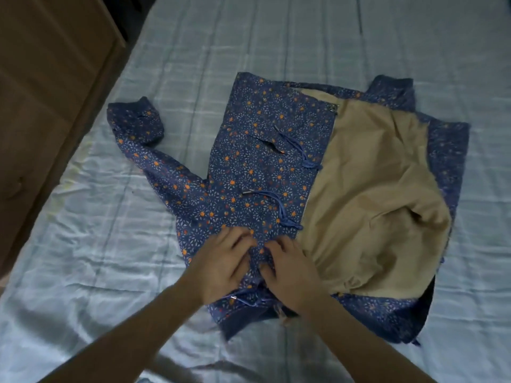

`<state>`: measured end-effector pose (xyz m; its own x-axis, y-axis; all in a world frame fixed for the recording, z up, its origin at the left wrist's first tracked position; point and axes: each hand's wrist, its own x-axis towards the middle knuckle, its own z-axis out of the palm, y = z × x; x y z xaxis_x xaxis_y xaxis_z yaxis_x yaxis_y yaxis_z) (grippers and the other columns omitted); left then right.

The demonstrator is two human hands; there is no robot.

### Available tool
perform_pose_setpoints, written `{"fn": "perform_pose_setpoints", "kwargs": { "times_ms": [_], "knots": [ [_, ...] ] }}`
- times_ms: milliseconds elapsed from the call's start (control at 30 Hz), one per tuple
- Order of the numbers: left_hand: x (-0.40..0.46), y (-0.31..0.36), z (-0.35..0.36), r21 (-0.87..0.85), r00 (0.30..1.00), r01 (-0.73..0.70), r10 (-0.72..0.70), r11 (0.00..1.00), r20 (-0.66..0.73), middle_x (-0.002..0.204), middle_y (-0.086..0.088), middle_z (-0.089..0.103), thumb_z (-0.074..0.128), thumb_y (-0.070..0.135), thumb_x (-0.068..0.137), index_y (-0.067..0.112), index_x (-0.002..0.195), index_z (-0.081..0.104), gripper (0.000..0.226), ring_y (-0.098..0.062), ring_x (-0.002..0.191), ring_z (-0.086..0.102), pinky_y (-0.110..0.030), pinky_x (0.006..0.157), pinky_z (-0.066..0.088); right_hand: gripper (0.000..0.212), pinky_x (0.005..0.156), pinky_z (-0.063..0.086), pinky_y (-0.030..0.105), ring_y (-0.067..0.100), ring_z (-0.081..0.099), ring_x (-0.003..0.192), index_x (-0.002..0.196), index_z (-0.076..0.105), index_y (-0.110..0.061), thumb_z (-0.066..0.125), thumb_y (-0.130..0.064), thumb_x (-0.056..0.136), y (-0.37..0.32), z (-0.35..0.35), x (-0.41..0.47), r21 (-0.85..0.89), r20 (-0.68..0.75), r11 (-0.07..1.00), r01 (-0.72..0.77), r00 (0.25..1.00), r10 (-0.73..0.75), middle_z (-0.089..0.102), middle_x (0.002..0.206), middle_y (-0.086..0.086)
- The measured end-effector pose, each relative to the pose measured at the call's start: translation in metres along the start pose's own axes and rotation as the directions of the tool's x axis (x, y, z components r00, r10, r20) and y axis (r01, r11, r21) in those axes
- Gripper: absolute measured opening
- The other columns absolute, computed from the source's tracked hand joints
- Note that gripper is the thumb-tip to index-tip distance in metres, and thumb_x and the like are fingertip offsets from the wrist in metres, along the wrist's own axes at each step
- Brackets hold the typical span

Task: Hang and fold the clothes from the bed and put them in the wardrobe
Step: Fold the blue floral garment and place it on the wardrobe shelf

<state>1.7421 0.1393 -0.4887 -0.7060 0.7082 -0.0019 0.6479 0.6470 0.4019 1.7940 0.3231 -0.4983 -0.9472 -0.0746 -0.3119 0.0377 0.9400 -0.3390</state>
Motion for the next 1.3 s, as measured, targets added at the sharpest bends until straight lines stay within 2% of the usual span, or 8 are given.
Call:
{"fn": "perform_pose_setpoints", "kwargs": {
  "times_ms": [100, 233, 467, 700, 800, 933, 1067, 1300],
  "knots": [
    [0.041, -0.024, -0.007, 0.133, 0.997, -0.06, 0.053, 0.989, 0.056, 0.143, -0.007, 0.043, 0.042, 0.03, 0.094, 0.015, 0.129, 0.053, 0.04, -0.028, 0.124, 0.045, -0.043, 0.1, 0.042, 0.038, 0.094, 0.044, 0.044, 0.028, 0.047, 0.118, 0.127, 0.049, -0.016, 0.046, -0.035, 0.094, 0.02, -0.024, 0.026, 0.028, -0.114, 0.999, 0.02, 0.993, -0.016, 0.045, 0.134, 0.006],
    [0.11, -0.048, -0.023, 0.215, 0.99, -0.089, 0.062, 0.973, 0.13, 0.157, -0.008, 0.028, 0.036, 0.036, 0.094, 0.014, 0.142, 0.042, 0.054, -0.029, 0.142, 0.028, -0.048, 0.114, 0.028, 0.034, 0.094, 0.046, 0.046, 0.035, 0.05, 0.116, 0.123, 0.051, -0.007, 0.048, -0.022, 0.093, 0.055, -0.059, 0.073, 0.076, -0.196, 0.996, -0.041, 0.979, 0.056, 0.046, 0.135, 0.015],
    [0.224, -0.083, -0.029, 0.185, 0.985, 0.142, -0.158, 0.972, 0.073, 0.163, -0.003, 0.004, 0.023, 0.044, 0.094, 0.016, 0.153, 0.019, 0.066, -0.022, 0.15, 0.004, -0.045, 0.12, 0.011, 0.046, 0.109, 0.034, 0.038, 0.031, 0.039, 0.135, 0.14, 0.041, -0.006, 0.045, -0.011, 0.095, 0.127, -0.128, 0.164, 0.049, -0.138, 0.999, 0.0, 0.99, 0.007, 0.034, 0.152, 0.013],
    [0.301, -0.12, -0.025, 0.252, 0.962, 0.262, -0.273, 0.931, 0.008, 0.163, -0.002, -0.001, 0.029, 0.037, 0.103, 0.013, 0.154, 0.013, 0.059, -0.018, 0.15, -0.003, -0.04, 0.121, -0.003, 0.053, 0.113, 0.03, 0.042, 0.035, 0.031, 0.139, 0.146, 0.03, -0.002, 0.04, -0.025, 0.1, 0.155, -0.14, 0.26, -0.017, -0.166, 0.998, -0.057, 0.985, 0.053, 0.029, 0.153, 0.019],
    [0.325, -0.135, -0.018, 0.315, 0.977, 0.213, -0.204, 0.925, -0.06, 0.163, -0.001, 0.005, 0.024, 0.042, 0.099, 0.016, 0.154, 0.018, 0.061, -0.018, 0.15, 0.0, -0.041, 0.119, -0.006, 0.065, 0.119, 0.014, 0.045, 0.037, 0.013, 0.146, 0.153, 0.01, -0.004, 0.031, -0.039, 0.102, 0.148, -0.124, 0.296, 0.007, -0.16, 0.98, -0.2, 0.967, 0.198, 0.012, 0.158, 0.023],
    [0.356, -0.162, -0.003, 0.317, 0.986, 0.155, -0.167, 0.936, 0.01, 0.163, 0.002, 0.002, 0.028, 0.049, 0.1, 0.03, 0.155, 0.013, 0.06, -0.02, 0.15, -0.004, -0.053, 0.118, -0.006, 0.078, 0.12, -0.003, 0.047, 0.036, -0.005, 0.148, 0.154, -0.001, -0.006, 0.024, -0.055, 0.099, 0.136, -0.1, 0.327, 0.024, -0.195, 0.936, -0.351, 0.917, 0.349, -0.003, 0.159, 0.024],
    [0.358, -0.188, 0.015, 0.29, 0.901, 0.42, -0.432, 0.86, -0.022, 0.162, 0.009, -0.011, 0.024, 0.078, 0.086, 0.045, 0.151, -0.003, 0.077, -0.02, 0.148, -0.017, -0.058, 0.111, -0.017, 0.082, 0.119, -0.005, 0.048, 0.036, -0.006, 0.148, 0.154, 0.001, -0.006, 0.026, -0.059, 0.097, 0.14, -0.088, 0.343, -0.015, -0.29, 0.947, -0.322, 0.907, 0.304, -0.002, 0.159, 0.024],
    [0.358, -0.201, 0.017, 0.245, 0.861, 0.508, -0.5, 0.826, -0.098, 0.161, 0.002, -0.016, 0.015, 0.075, 0.089, 0.043, 0.152, -0.006, 0.073, -0.019, 0.147, -0.021, -0.054, 0.114, -0.016, 0.082, 0.12, -0.001, 0.048, 0.036, -0.003, 0.148, 0.155, 0.005, -0.008, 0.022, -0.061, 0.094, 0.143, -0.084, 0.37, -0.096, -0.339, 0.964, -0.247, 0.919, 0.202, -0.001, 0.159, 0.024]
  ]
}}
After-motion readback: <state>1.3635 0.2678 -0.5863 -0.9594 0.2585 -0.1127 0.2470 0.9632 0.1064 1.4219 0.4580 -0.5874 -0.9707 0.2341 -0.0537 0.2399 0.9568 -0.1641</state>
